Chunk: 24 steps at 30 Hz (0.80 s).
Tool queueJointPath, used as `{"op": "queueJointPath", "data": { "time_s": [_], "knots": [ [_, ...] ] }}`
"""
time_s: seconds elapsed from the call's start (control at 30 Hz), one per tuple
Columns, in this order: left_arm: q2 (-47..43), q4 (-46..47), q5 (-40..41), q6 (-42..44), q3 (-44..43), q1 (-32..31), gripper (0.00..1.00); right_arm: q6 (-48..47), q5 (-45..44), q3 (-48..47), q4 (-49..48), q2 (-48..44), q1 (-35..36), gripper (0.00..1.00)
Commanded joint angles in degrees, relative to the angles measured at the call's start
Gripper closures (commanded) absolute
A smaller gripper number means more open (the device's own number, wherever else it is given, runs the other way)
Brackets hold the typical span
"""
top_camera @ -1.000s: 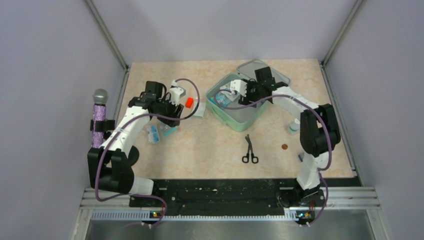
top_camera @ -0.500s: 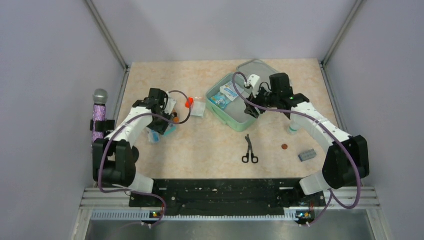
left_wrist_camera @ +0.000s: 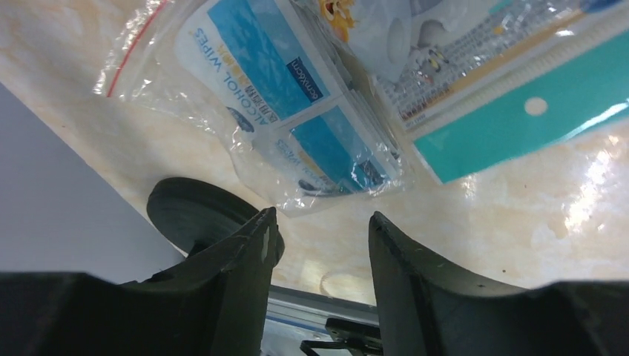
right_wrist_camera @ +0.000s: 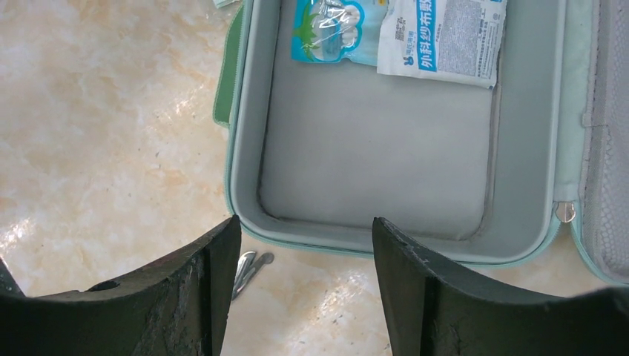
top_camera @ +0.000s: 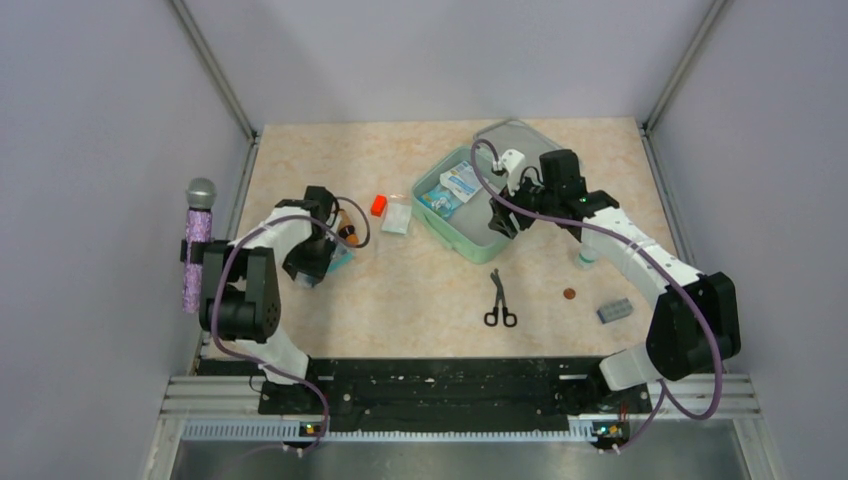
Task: Organize the medicine kit
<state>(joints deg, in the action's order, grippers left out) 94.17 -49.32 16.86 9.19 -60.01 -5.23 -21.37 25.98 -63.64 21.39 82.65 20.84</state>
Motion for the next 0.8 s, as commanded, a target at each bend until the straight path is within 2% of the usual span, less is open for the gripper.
{"op": "queueJointPath", "data": {
  "time_s": [0.0,0.07,0.13,0.27,0.37,0.4,0.6,0.77],
  "knots": [
    [3.47,1.22,2.00,-2.84,-2.17,1.03,0.45,1.50,0.58,-0.82,-3.06,-1.06,-0.04,0.36],
    [4.56,2.59,2.32,-2.49,-2.13,1.43,0.45,1.52,0.49,-0.82,-3.02,-1.18,-0.13,0.36],
    [5.43,3.62,2.53,-1.61,-1.75,1.55,0.50,1.51,0.39,-0.79,-3.05,-1.18,-0.08,0.36],
    [4.88,3.64,1.38,-0.38,-0.63,1.63,0.72,1.59,0.10,-1.01,-2.90,-1.03,-0.07,0.36],
    [0.89,2.03,-0.82,0.69,1.43,1.63,0.96,0.94,0.13,-1.53,-2.18,-0.91,-0.12,0.36],
    [-0.71,1.36,-1.50,1.25,2.12,1.63,1.00,0.71,-0.02,-1.47,-2.07,-1.01,-0.13,0.36],
    [-11.16,-8.72,-12.68,5.28,1.66,1.20,1.00,1.43,0.45,-2.20,-1.16,-1.13,-0.09,0.37],
    [-16.26,-12.46,-28.68,11.48,-6.28,0.62,1.00,5.04,1.43,-4.05,-1.86,0.47,-0.14,0.37]
  ]
}}
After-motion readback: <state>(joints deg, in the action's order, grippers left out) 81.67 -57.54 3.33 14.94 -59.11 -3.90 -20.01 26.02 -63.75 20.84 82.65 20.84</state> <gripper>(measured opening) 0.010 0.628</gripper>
